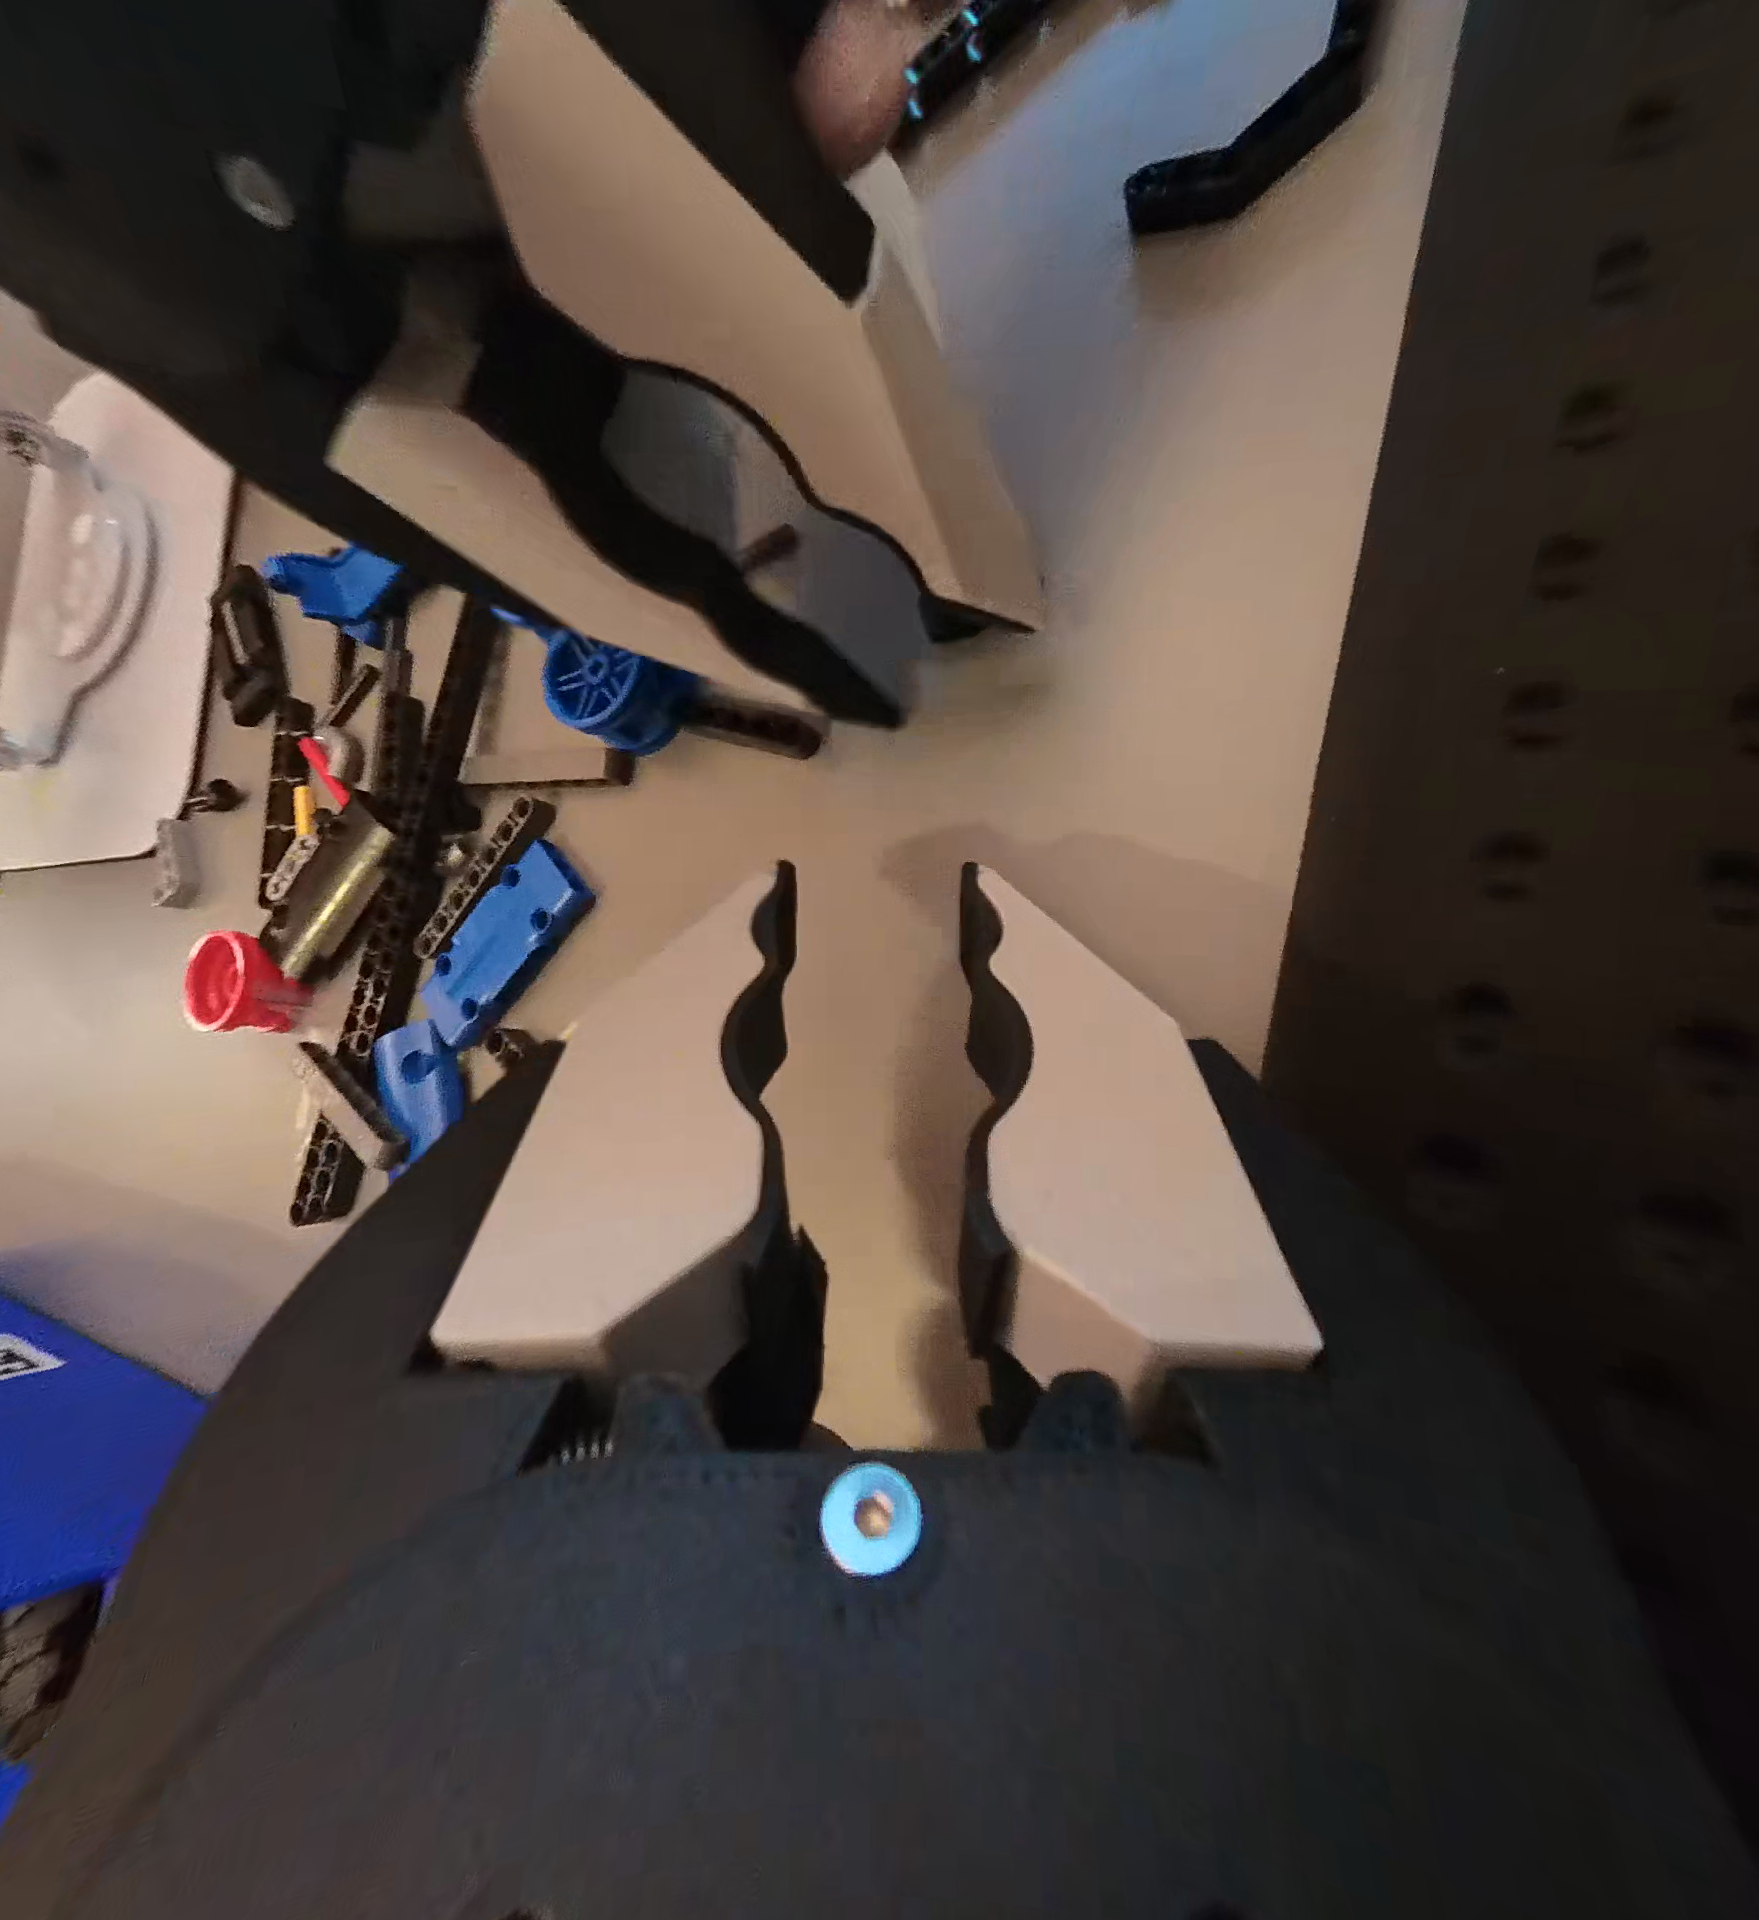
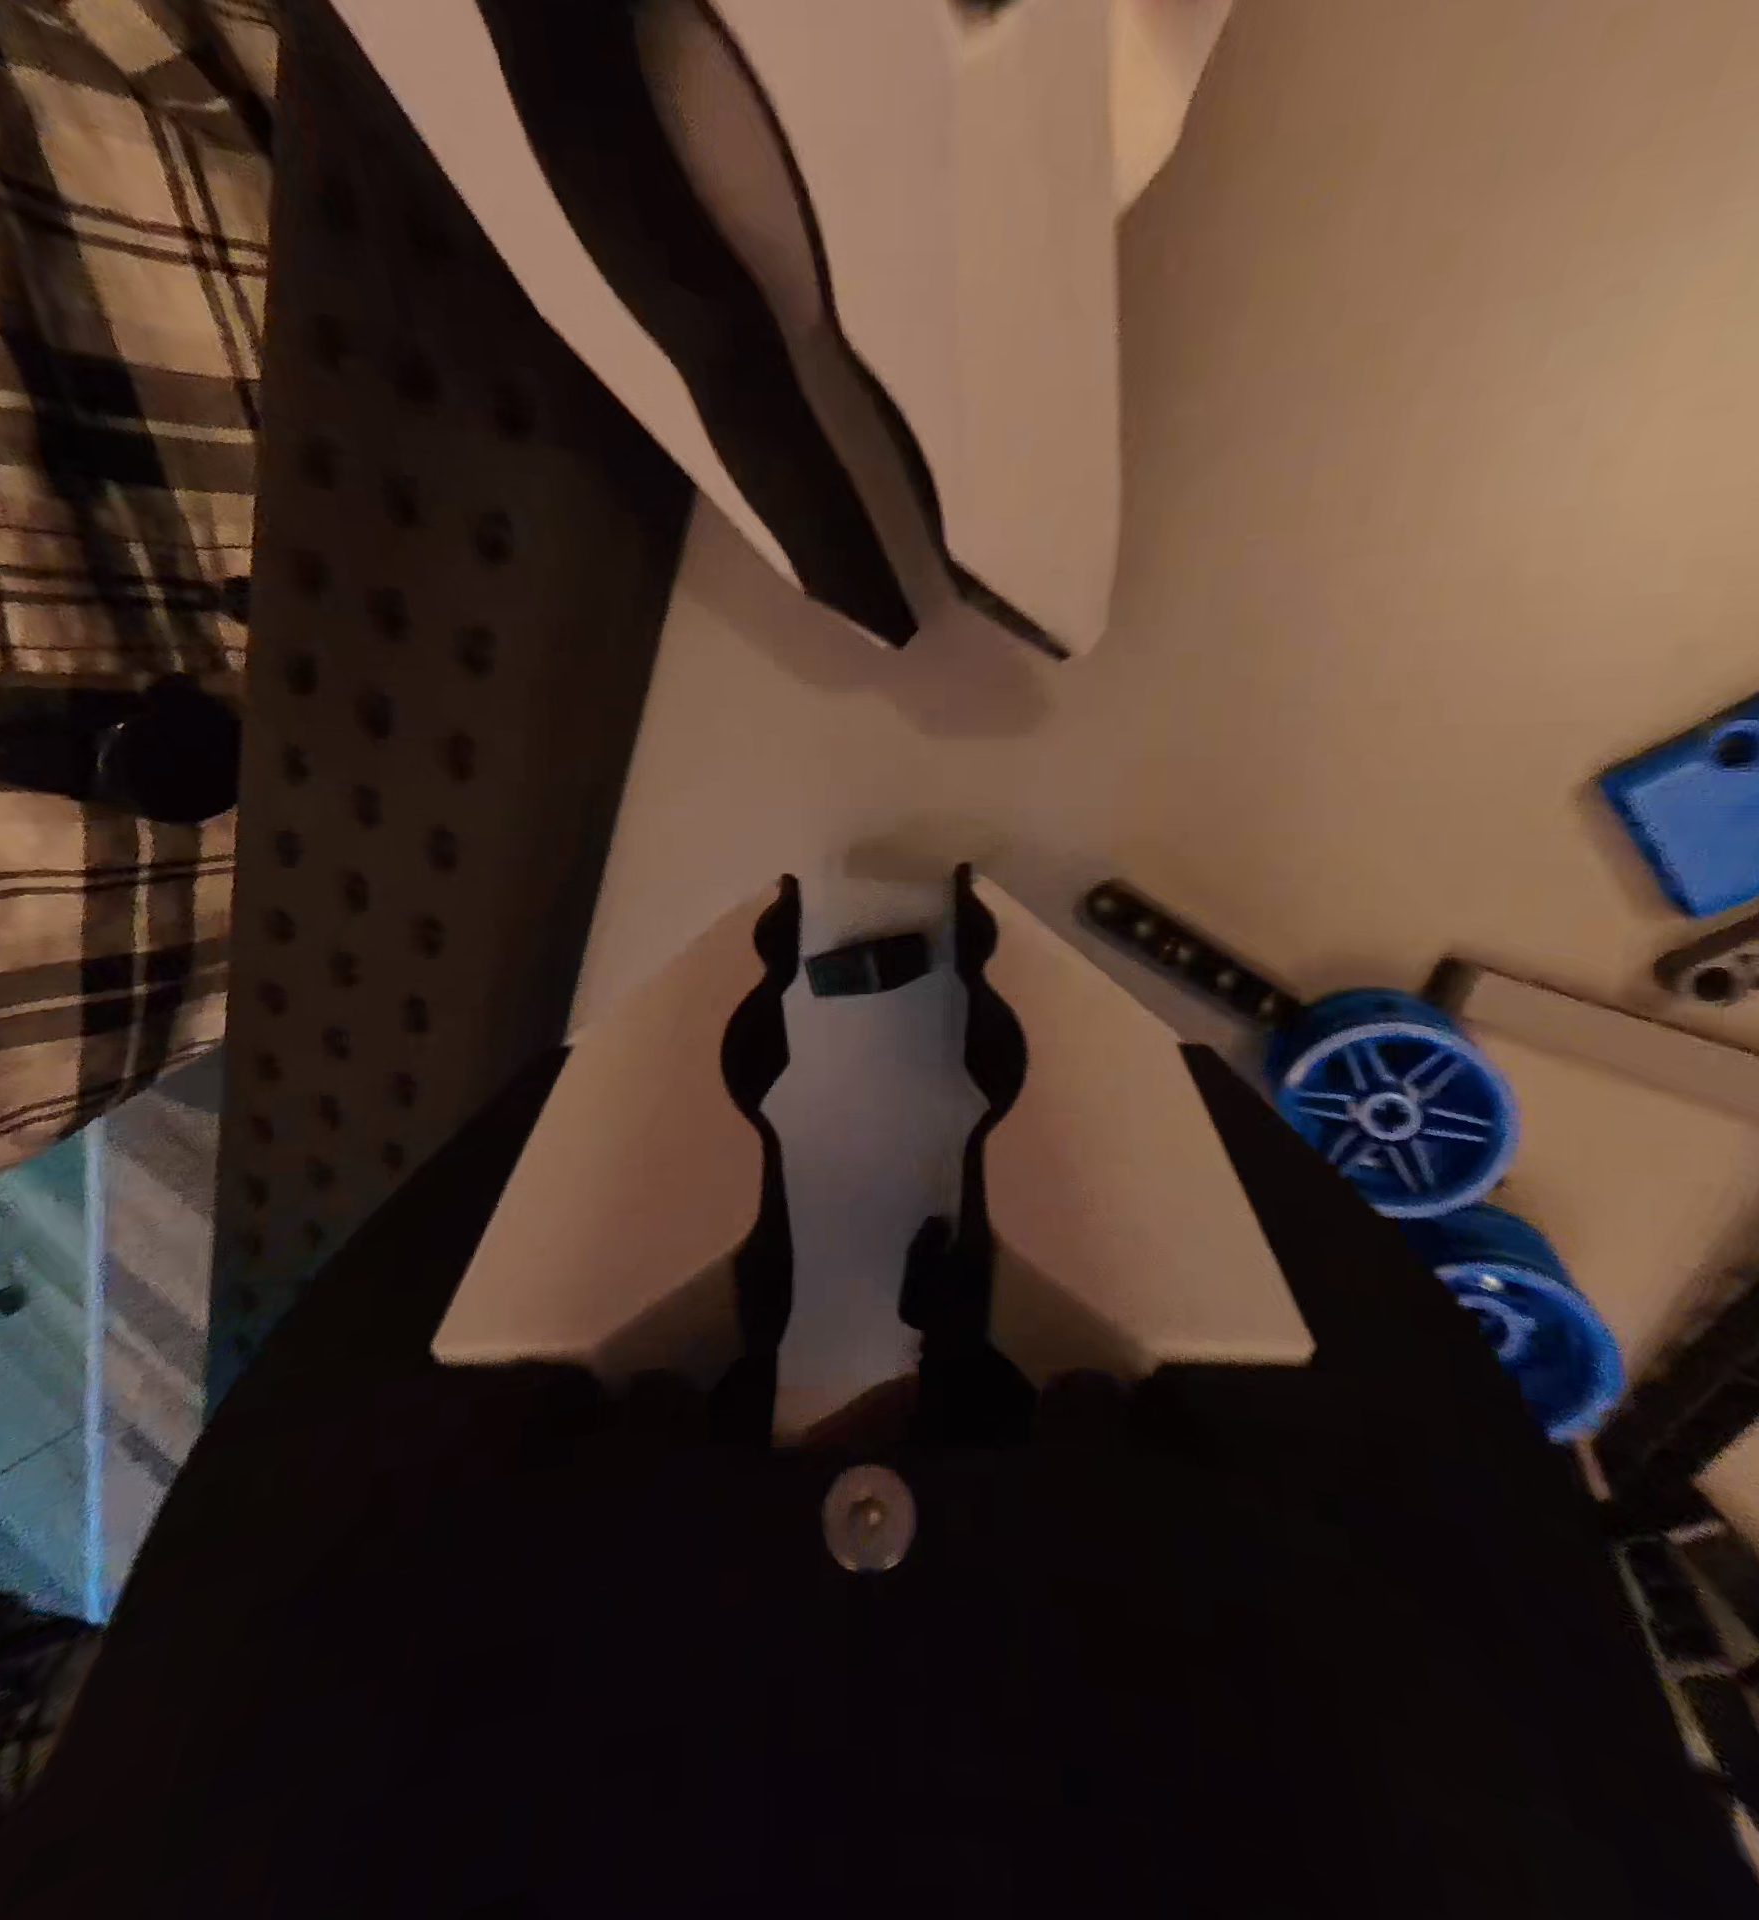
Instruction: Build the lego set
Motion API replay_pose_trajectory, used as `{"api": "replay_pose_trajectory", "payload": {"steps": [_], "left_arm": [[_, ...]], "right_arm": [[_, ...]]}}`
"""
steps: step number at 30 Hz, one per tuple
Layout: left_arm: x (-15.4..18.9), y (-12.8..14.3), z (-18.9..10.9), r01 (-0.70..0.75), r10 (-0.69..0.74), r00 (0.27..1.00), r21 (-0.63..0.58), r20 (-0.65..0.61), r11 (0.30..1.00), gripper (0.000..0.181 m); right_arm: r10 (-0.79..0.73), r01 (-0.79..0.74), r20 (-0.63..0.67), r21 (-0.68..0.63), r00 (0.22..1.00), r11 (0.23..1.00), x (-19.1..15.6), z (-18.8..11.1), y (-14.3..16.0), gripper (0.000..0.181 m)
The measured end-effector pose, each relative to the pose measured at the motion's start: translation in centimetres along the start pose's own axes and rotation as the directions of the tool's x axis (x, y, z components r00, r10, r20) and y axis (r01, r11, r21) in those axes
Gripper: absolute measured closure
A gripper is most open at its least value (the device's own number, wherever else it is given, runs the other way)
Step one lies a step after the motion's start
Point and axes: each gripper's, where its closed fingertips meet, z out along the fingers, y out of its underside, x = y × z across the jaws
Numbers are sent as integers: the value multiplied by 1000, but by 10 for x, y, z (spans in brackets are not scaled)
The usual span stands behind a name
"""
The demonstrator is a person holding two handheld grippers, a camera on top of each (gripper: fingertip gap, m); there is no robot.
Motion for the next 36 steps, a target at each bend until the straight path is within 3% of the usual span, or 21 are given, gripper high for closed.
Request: {"api": "replay_pose_trajectory", "payload": {"steps": [2,7,13,18,22,27,31,34,36], "left_arm": [[2,0,4,-5,5,1000,-5,-23,1000,152],[6,-14,15,-72,72,995,4,-68,997,150],[9,-41,33,-276,279,956,47,-87,960,149],[10,-41,48,-414,409,903,-10,-135,910,173],[14,-43,46,-379,370,912,-20,-176,925,175],[22,-41,46,-184,163,964,-86,-212,979,181],[26,-44,37,-97,75,973,-89,-217,991,181],[11,-45,41,-104,91,984,-79,-154,991,153],[9,-42,46,-132,116,980,-91,-164,987,152]], "right_arm": [[-11,12,-49,19,999,1000,3,-8,-1,144],[15,5,-212,92,977,996,-9,-38,11,153],[158,-99,-302,202,940,974,-28,-34,43,157],[229,-135,-295,305,928,943,-33,-25,53,158],[256,-122,-337,370,906,921,-29,-27,50,158],[280,-115,-379,404,882,907,-27,-17,43,157],[296,-111,-393,429,871,897,-24,-12,41,155],[316,-112,-413,448,854,887,-18,-11,38,154],[333,-124,-412,457,848,881,-15,-9,35,166]]}}
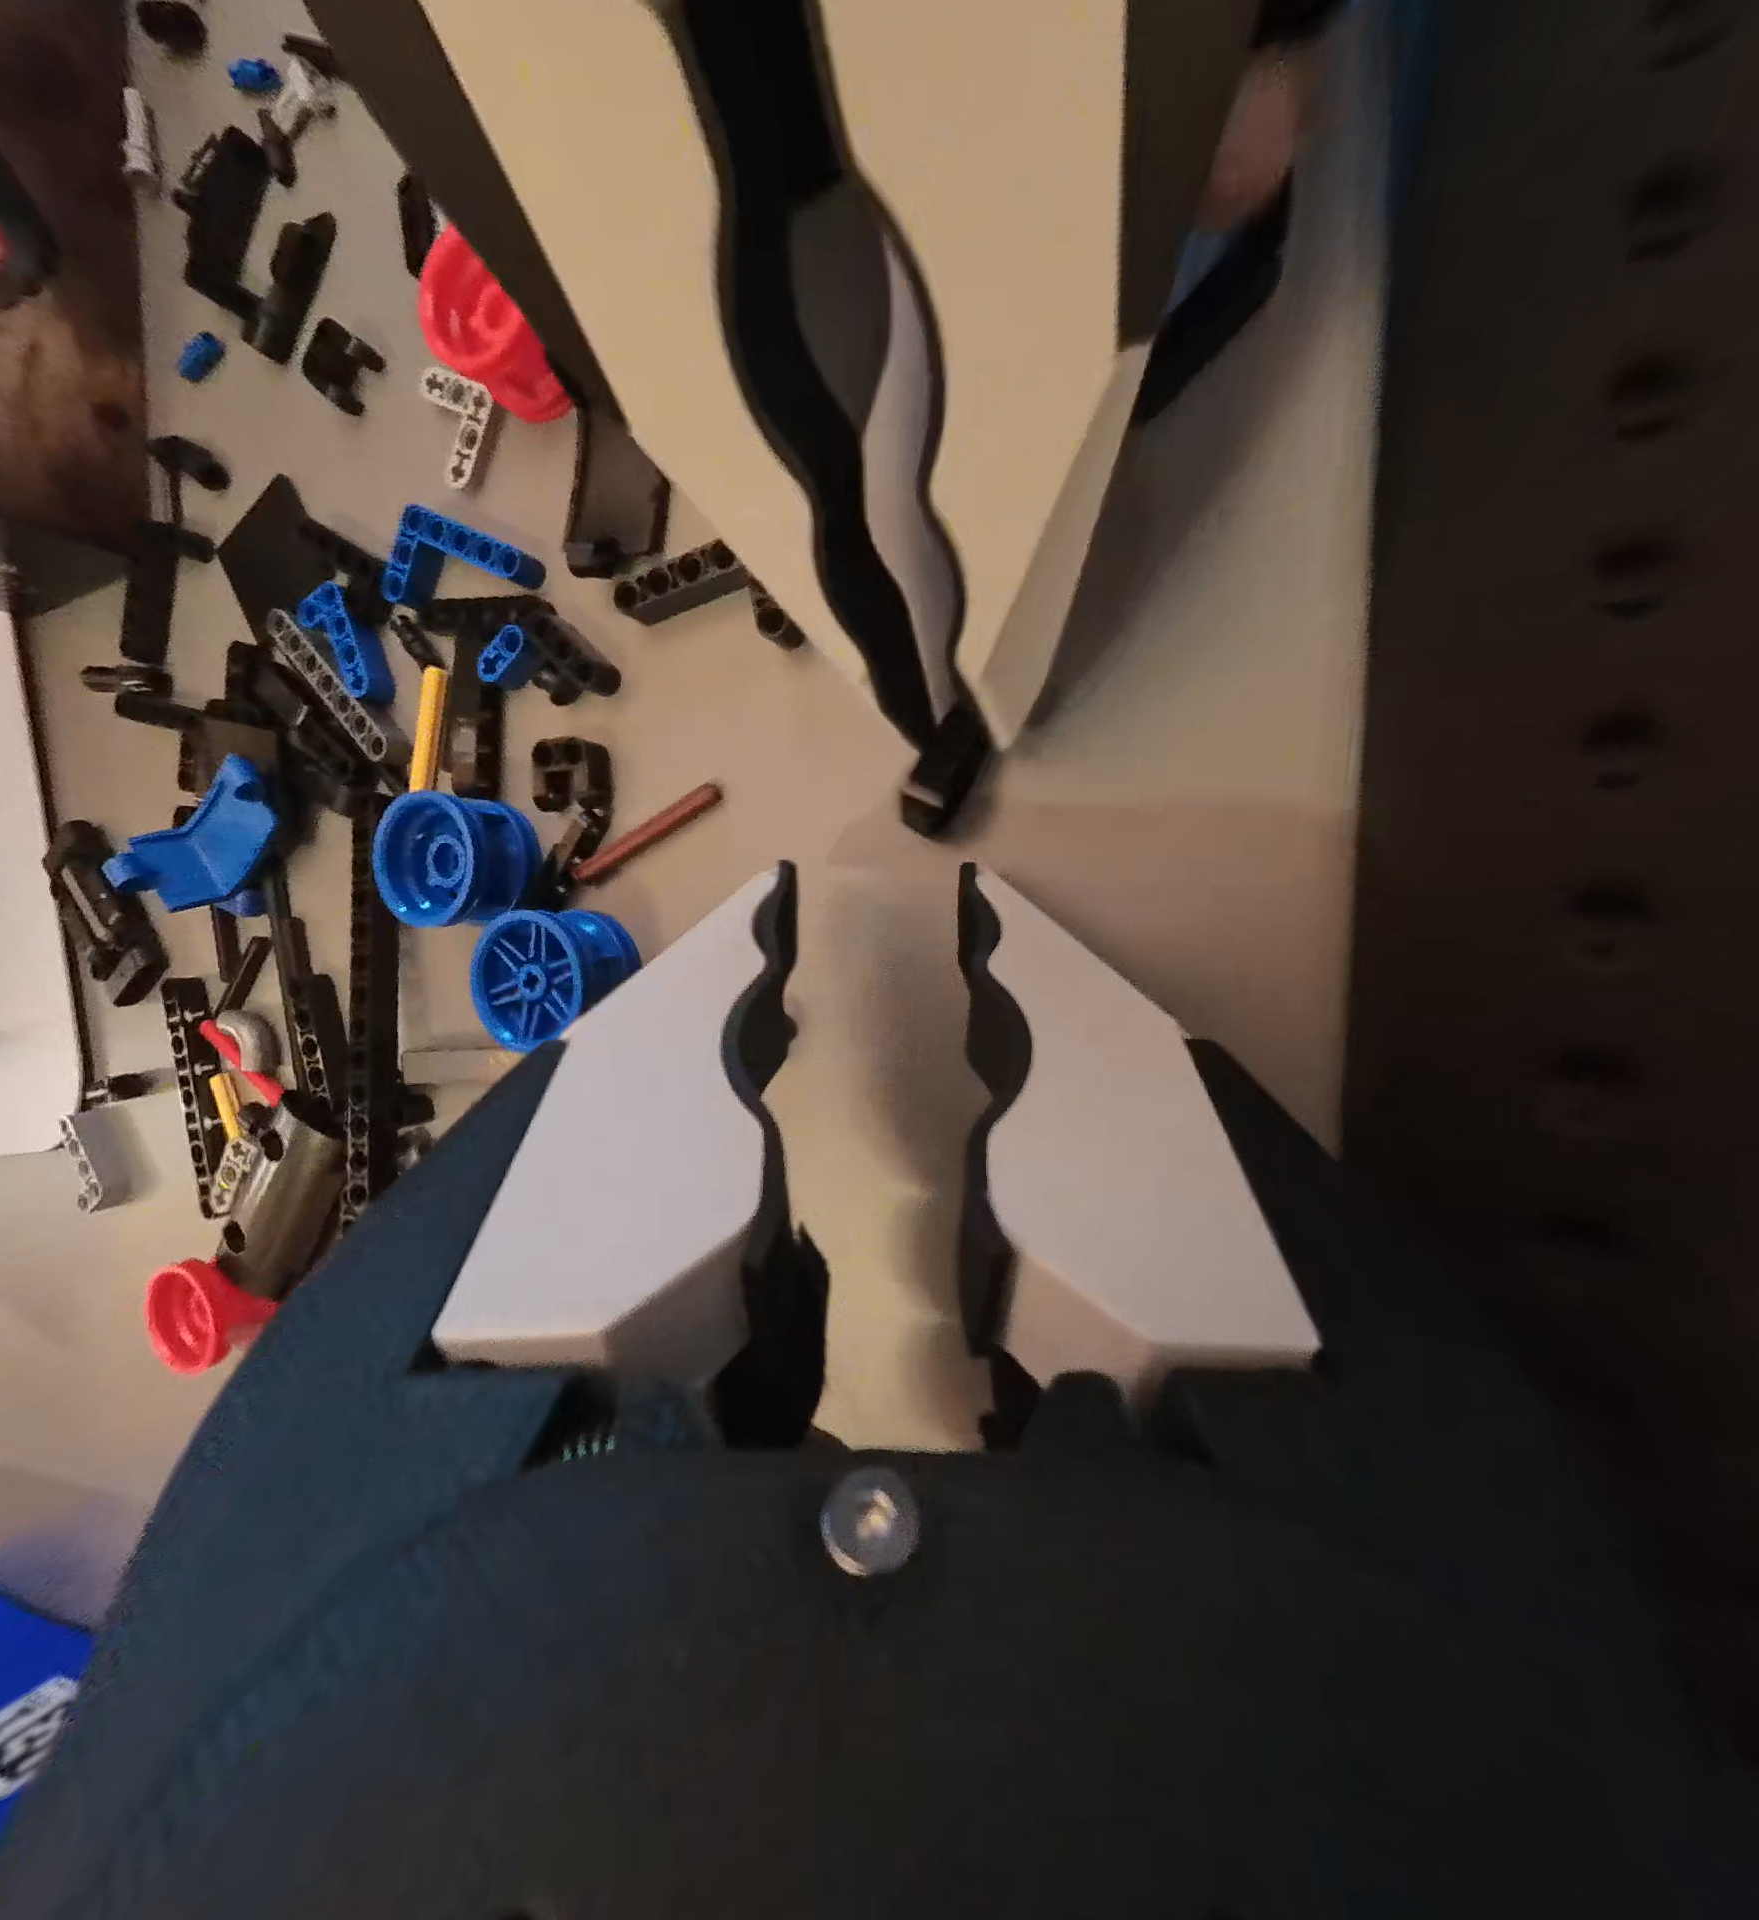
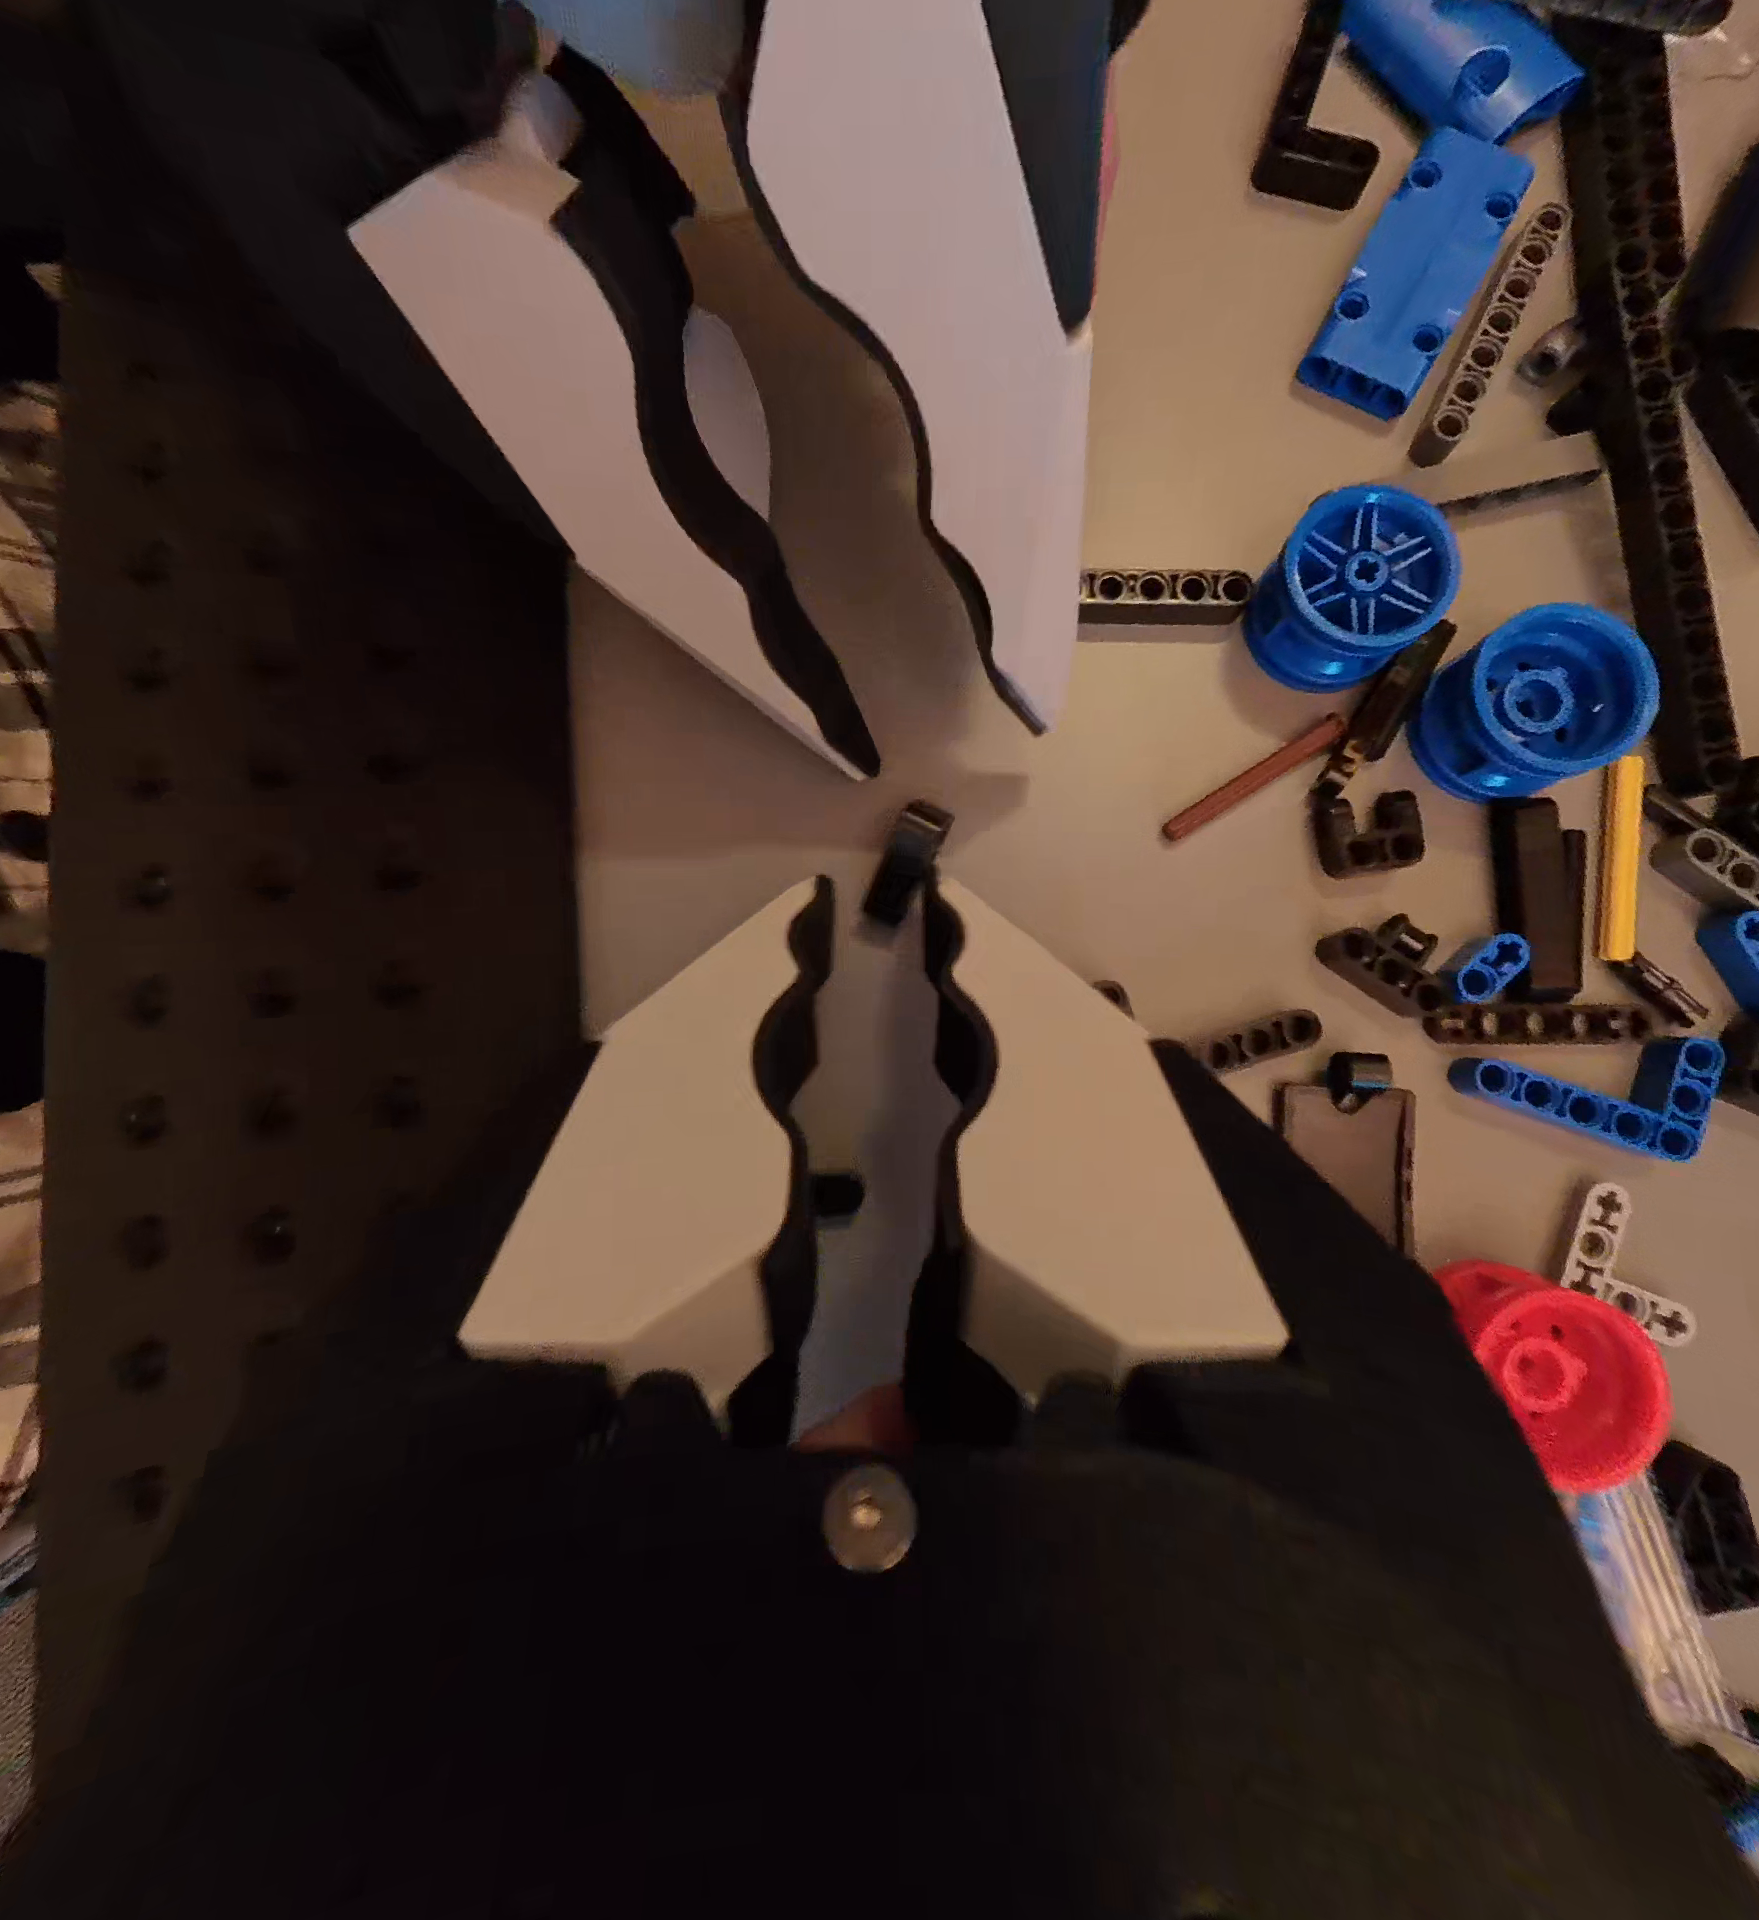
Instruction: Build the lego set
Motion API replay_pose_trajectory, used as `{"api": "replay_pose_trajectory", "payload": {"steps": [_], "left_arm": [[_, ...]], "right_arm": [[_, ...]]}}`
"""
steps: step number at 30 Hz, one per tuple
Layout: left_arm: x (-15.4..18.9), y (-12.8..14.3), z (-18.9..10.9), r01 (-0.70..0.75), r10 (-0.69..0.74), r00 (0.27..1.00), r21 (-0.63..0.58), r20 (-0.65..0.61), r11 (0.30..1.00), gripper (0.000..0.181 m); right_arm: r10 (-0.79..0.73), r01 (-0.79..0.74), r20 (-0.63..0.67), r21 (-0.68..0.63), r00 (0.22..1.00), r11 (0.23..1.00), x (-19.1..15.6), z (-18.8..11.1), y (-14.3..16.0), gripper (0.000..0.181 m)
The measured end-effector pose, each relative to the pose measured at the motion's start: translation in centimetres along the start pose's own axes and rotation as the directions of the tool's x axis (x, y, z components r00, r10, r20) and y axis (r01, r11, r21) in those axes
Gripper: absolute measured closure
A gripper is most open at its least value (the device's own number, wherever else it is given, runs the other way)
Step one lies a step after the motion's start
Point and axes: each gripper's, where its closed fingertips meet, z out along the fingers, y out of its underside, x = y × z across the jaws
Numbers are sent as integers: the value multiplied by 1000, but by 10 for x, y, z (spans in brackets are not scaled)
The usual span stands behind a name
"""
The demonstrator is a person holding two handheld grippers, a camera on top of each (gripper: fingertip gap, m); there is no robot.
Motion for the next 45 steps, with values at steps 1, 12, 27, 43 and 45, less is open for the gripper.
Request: {"api": "replay_pose_trajectory", "payload": {"steps": [1,12,27,43,45], "left_arm": [[0,-1,1,0,0,1000,6,-10,1000,151],[20,-6,-17,-84,80,996,89,44,993,153],[32,8,-14,51,-43,995,88,-85,995,169],[37,-4,-10,114,-99,987,117,-128,987,163],[37,-6,-9,108,-94,989,119,-119,987,164]], "right_arm": [[-2,2,-19,-3,1000,1000,3,2,0,175],[11,31,362,-110,932,993,-11,-4,-15,176],[-70,295,515,-370,854,881,5,20,-20,160],[-66,95,153,-188,986,978,7,2,-5,169],[-69,91,136,-169,988,981,7,6,-5,171]]}}
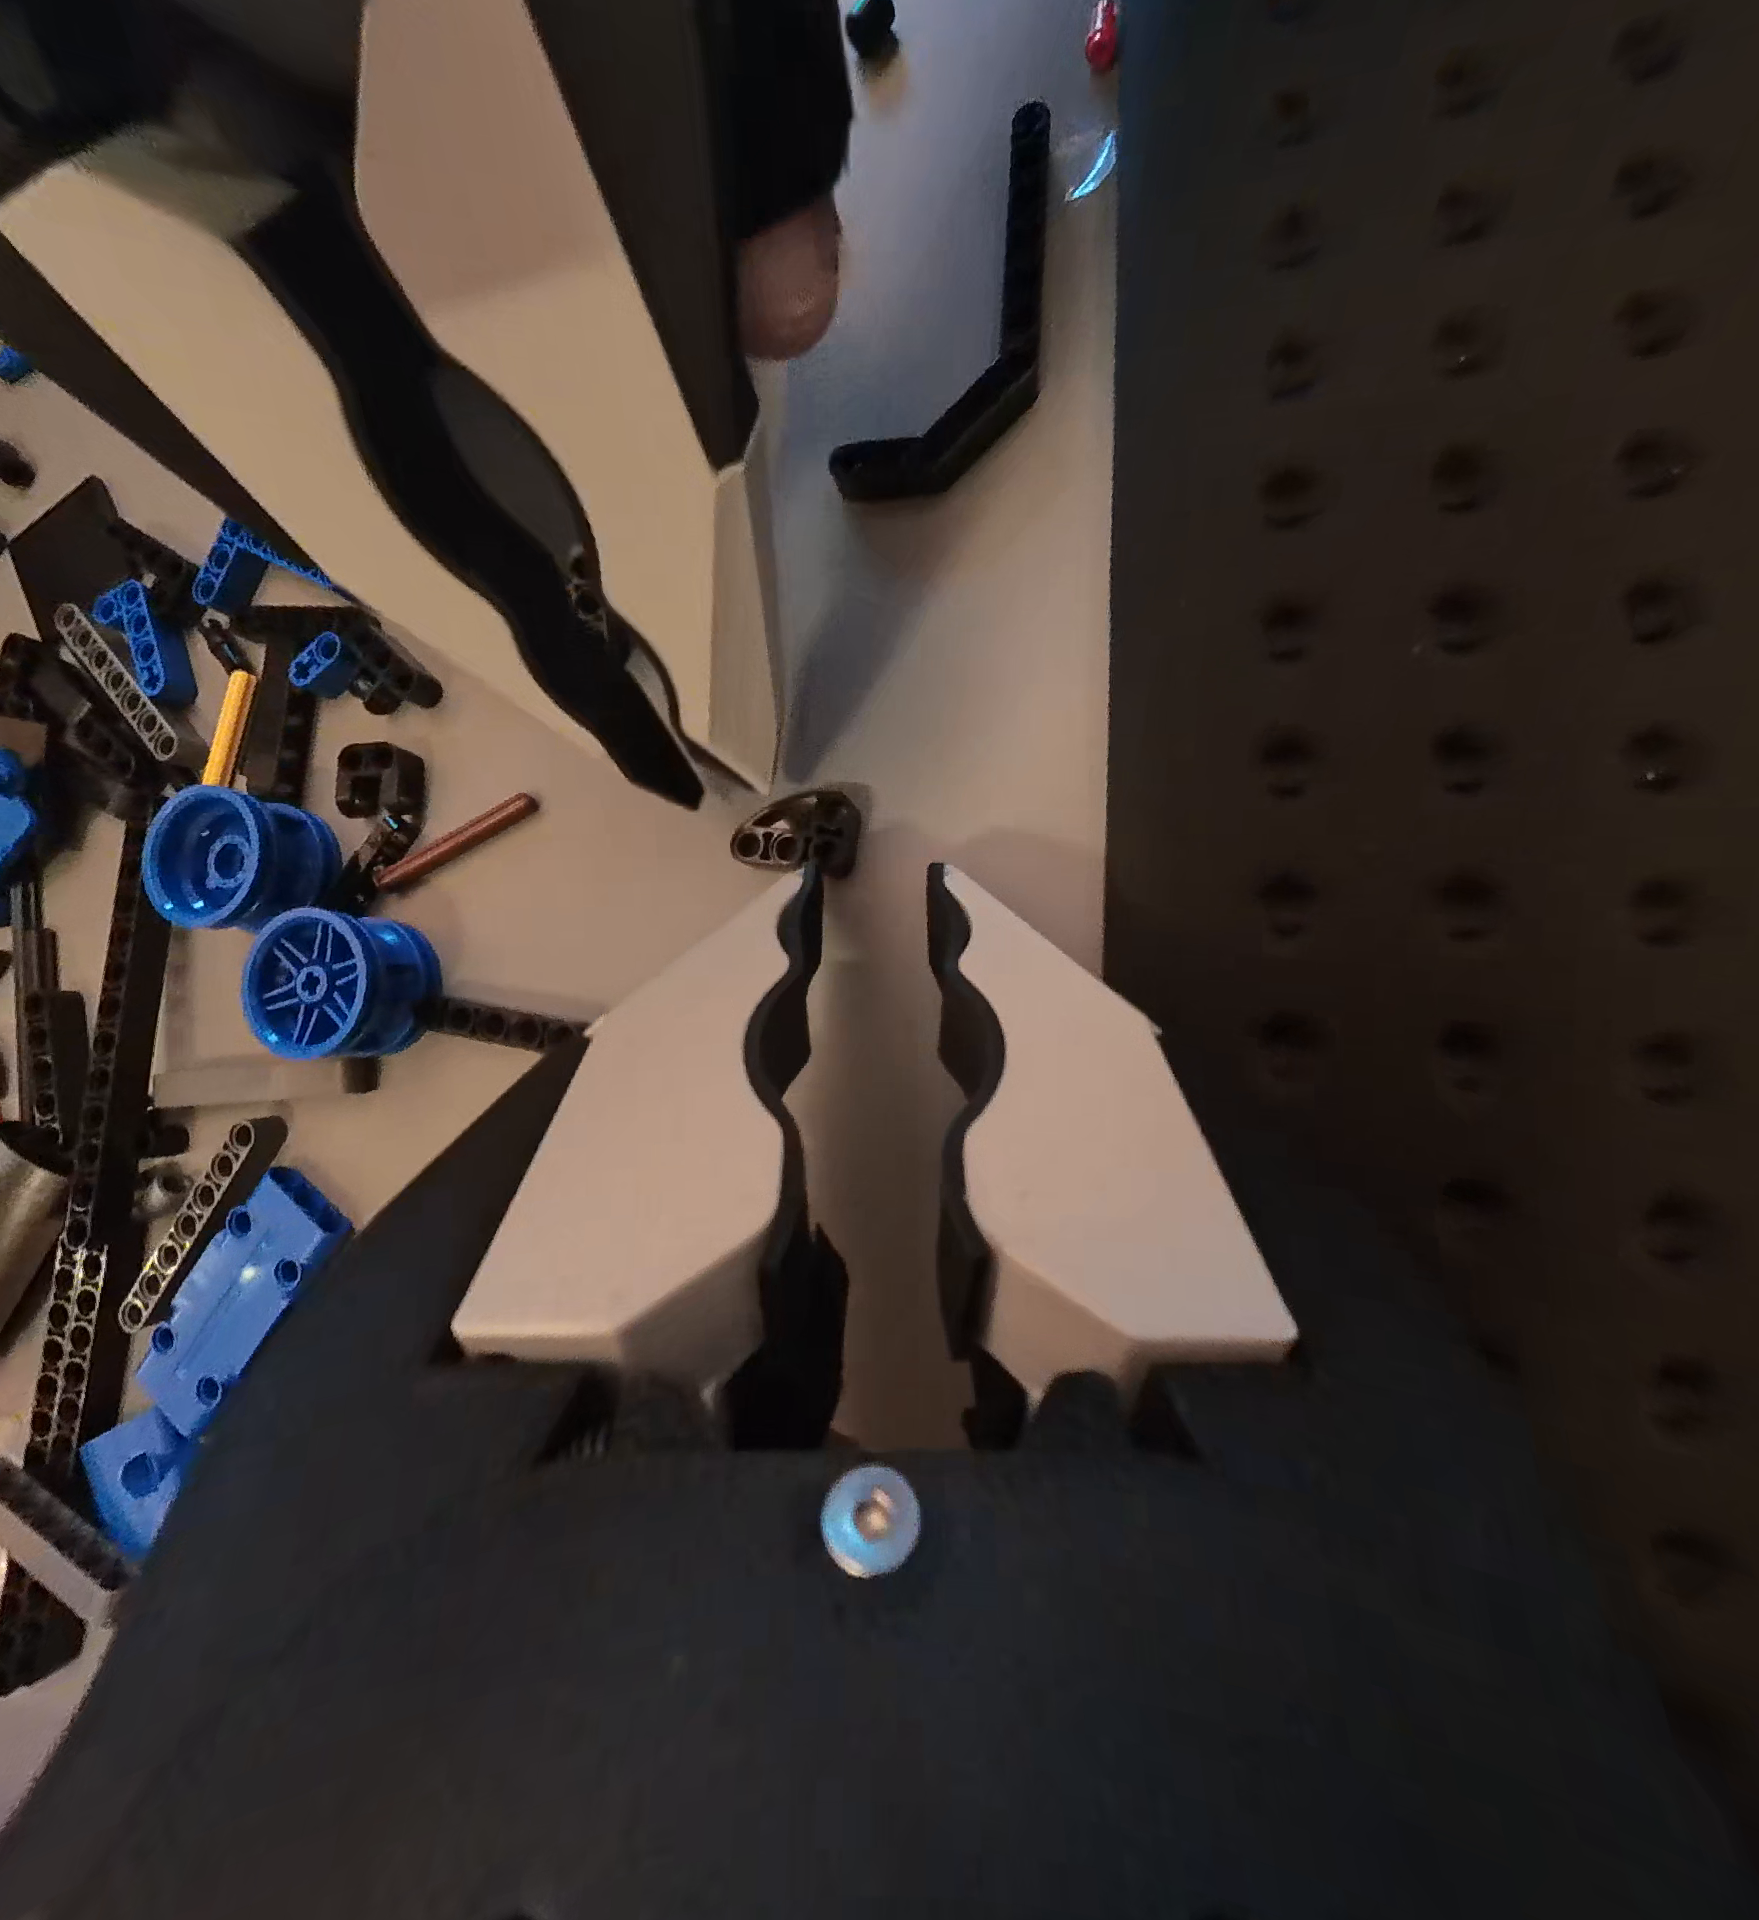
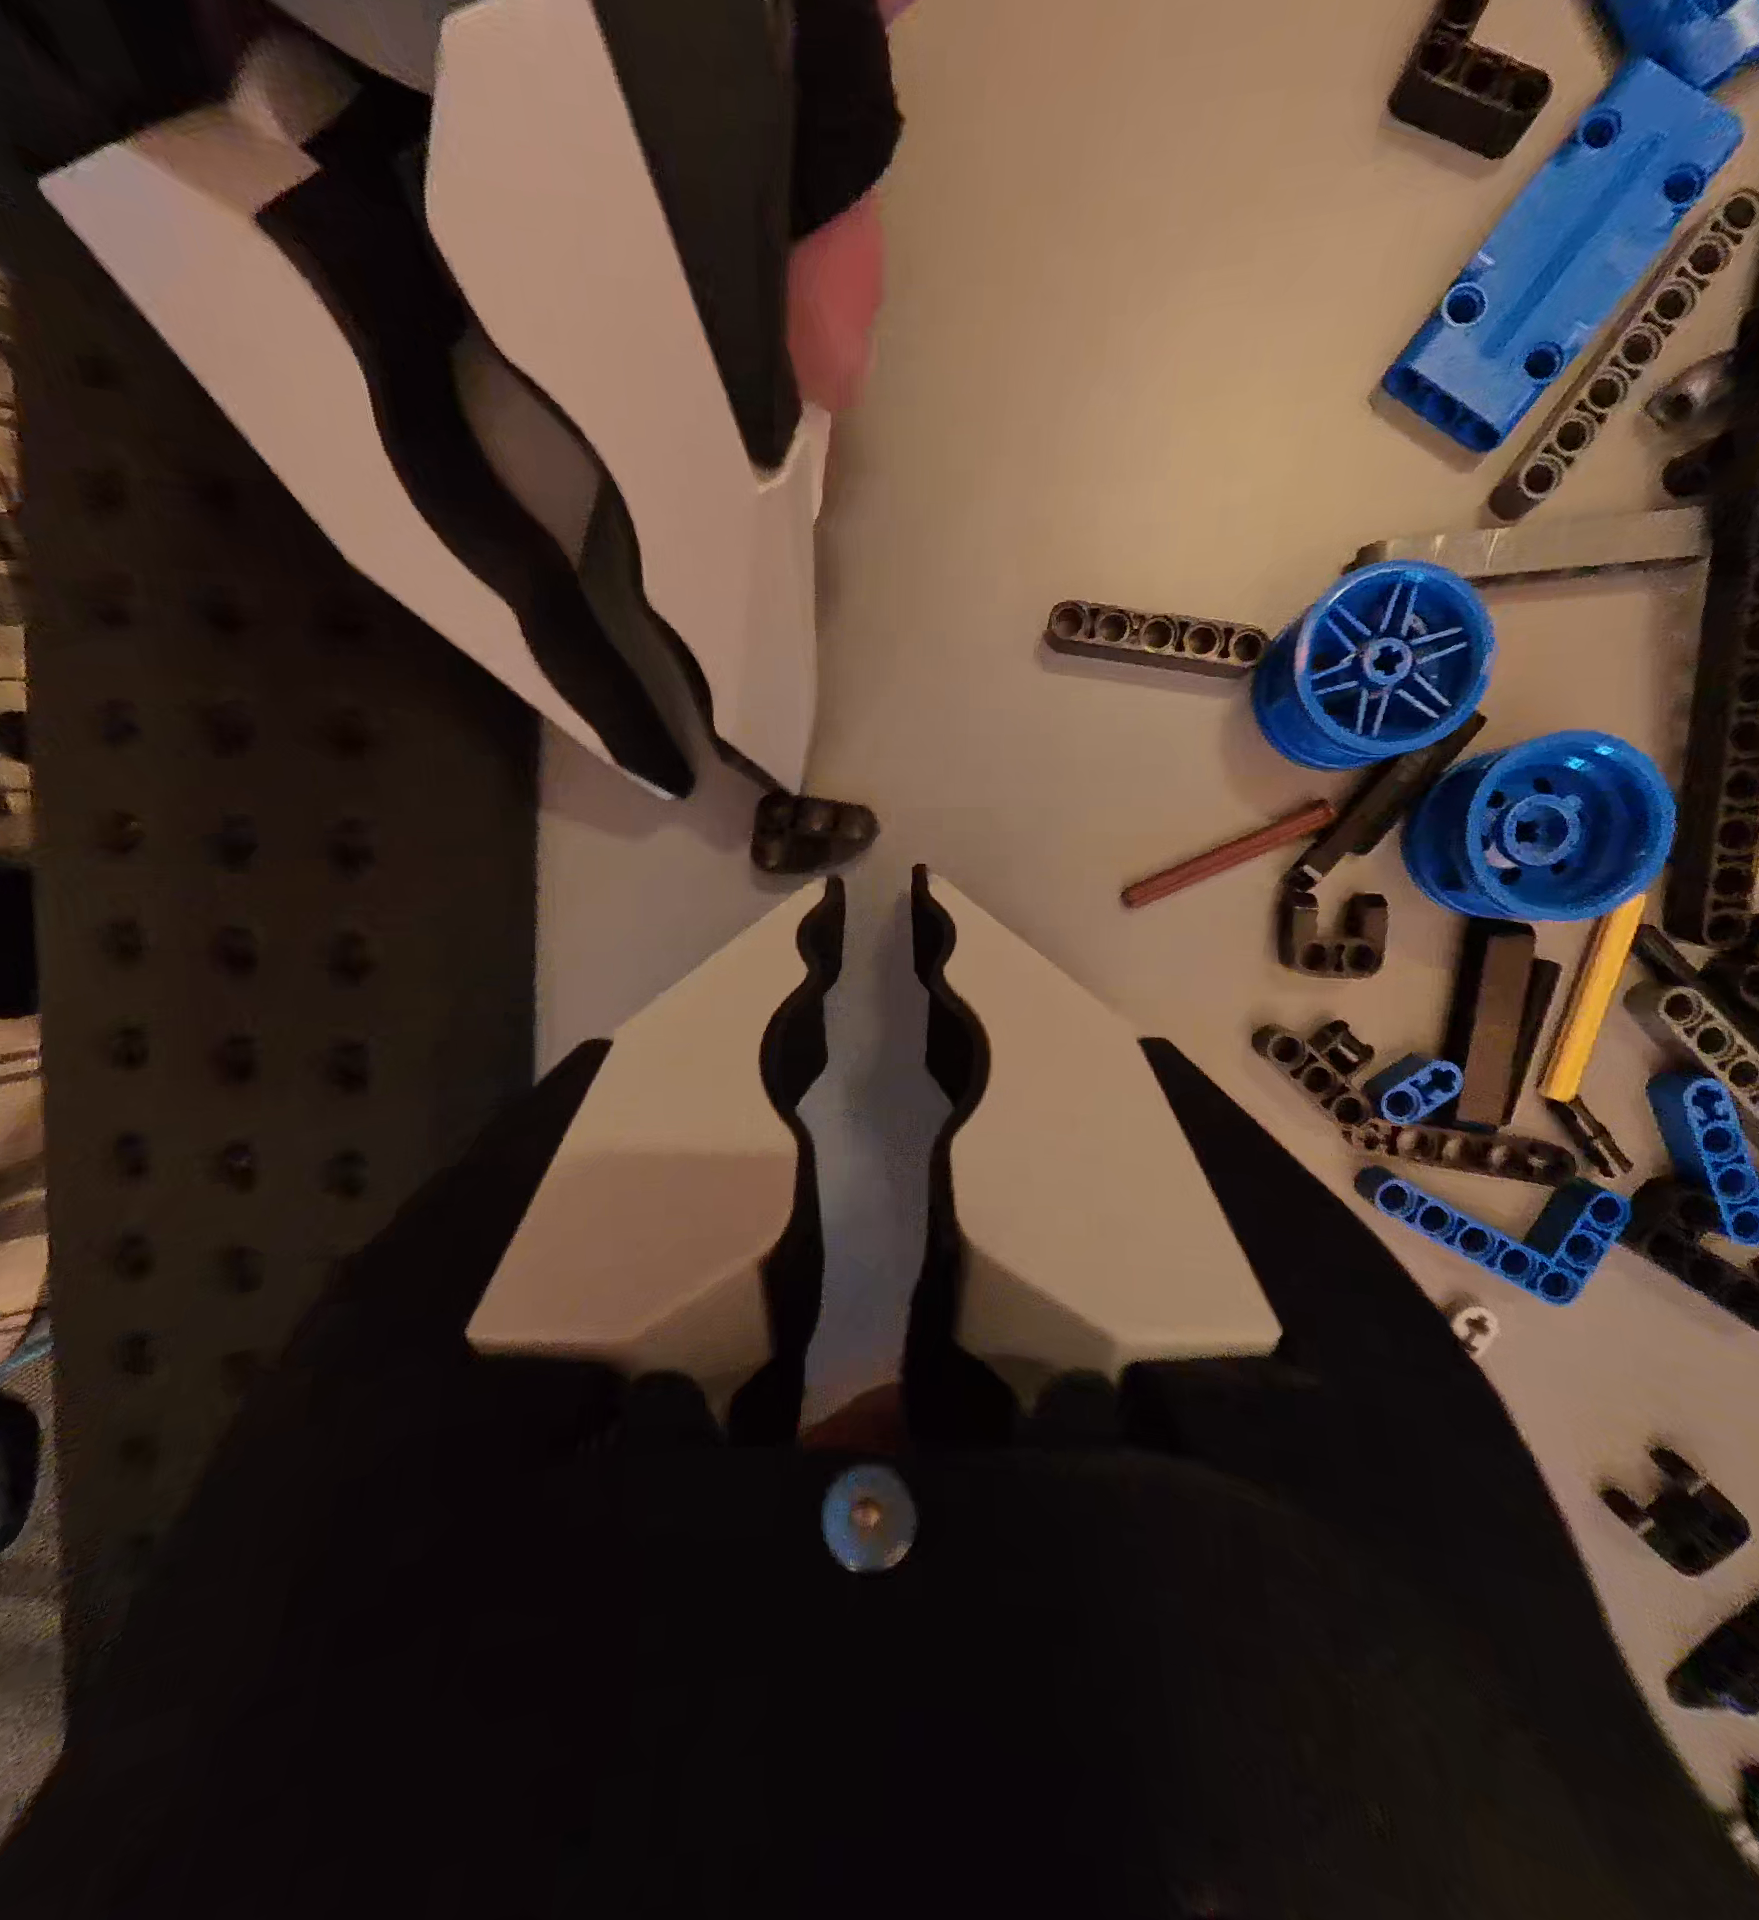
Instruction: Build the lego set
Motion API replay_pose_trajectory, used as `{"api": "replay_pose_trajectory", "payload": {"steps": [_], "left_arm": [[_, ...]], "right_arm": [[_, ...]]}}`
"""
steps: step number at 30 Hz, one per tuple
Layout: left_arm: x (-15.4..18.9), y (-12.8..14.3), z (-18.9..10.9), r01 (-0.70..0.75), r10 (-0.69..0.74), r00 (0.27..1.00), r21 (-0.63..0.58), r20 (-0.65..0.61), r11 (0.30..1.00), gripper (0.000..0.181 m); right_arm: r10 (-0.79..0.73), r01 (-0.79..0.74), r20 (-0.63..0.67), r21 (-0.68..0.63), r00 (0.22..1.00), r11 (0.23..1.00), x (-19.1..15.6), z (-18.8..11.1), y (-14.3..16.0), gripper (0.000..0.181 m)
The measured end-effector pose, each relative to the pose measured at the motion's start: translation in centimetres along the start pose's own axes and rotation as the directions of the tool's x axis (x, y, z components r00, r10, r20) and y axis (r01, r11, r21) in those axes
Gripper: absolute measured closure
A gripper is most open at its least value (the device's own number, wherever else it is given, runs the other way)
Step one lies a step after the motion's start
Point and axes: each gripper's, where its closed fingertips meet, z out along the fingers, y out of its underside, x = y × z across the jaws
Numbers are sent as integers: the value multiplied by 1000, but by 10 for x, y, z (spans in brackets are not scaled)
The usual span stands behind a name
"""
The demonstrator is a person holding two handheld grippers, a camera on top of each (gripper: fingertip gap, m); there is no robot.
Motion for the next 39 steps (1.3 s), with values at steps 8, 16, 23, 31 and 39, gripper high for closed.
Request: {"api": "replay_pose_trajectory", "payload": {"steps": [8,16,23,31,39], "left_arm": [[-2,-1,1,28,-29,1000,34,11,999,159],[-12,7,-7,75,-79,996,79,38,994,152],[-26,11,-8,82,-92,991,108,93,991,152],[-43,6,-13,84,-112,979,166,168,983,153],[-43,11,-7,74,-98,979,133,180,988,154]], "right_arm": [[14,-14,6,52,1000,999,-1,2,-3,175],[28,-21,-53,134,998,991,2,-24,-2,170],[63,7,-239,282,969,959,18,-88,7,181],[238,-129,-480,248,844,960,56,-159,102,181],[273,-240,-457,131,846,962,62,-146,165,174]]}}
